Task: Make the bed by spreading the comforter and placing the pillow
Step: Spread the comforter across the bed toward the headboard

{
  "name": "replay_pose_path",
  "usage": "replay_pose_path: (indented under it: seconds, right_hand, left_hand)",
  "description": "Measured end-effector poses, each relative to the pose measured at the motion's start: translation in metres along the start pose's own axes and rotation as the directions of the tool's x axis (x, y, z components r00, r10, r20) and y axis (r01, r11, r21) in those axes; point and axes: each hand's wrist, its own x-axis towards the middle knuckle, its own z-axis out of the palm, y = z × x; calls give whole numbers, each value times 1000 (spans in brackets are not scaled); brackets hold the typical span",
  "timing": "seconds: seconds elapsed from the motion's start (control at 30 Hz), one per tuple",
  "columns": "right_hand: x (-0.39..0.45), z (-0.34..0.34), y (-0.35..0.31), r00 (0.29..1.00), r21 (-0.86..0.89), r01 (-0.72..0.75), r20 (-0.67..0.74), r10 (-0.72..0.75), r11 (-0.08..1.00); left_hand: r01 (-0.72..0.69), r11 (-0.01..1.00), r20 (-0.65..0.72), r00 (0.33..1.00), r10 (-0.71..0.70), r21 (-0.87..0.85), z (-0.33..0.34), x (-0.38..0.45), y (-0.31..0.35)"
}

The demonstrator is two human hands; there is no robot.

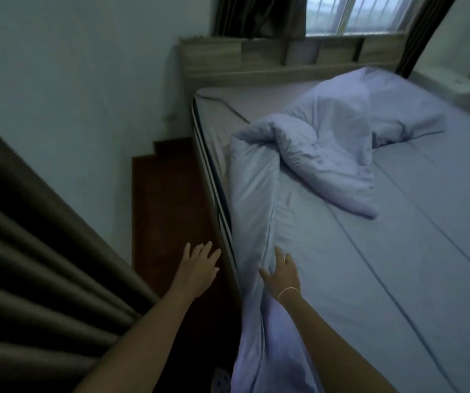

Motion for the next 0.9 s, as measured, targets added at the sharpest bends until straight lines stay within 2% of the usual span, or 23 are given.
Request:
replay_pose_path:
  seconds: [0.1, 0.37, 0.53, 0.7, 0.9]
  right_hand:
    - [36, -15, -36, 996, 62, 26, -90, -20, 998]
    - [109, -38, -77, 986, 142, 32, -168, -8, 989]
    - [182, -45, -99, 978, 175, -30, -197, 65, 984]
    - [268, -61, -143, 963, 209, -68, -244, 119, 976]
    - [355, -83, -185, 936, 267, -137, -279, 213, 954]
  left_hand:
    - [-40, 999, -51, 998, 40, 11, -32, 48, -21]
    - [-147, 989, -106, 983, 148, 11, -68, 155, -32]
    - [-195, 981, -113, 975, 192, -8, -80, 234, -51]
    - [-242, 970, -183, 954, 237, -2, -109, 329, -82]
    - [-323, 945, -128, 937, 326, 47, -131, 427, -120]
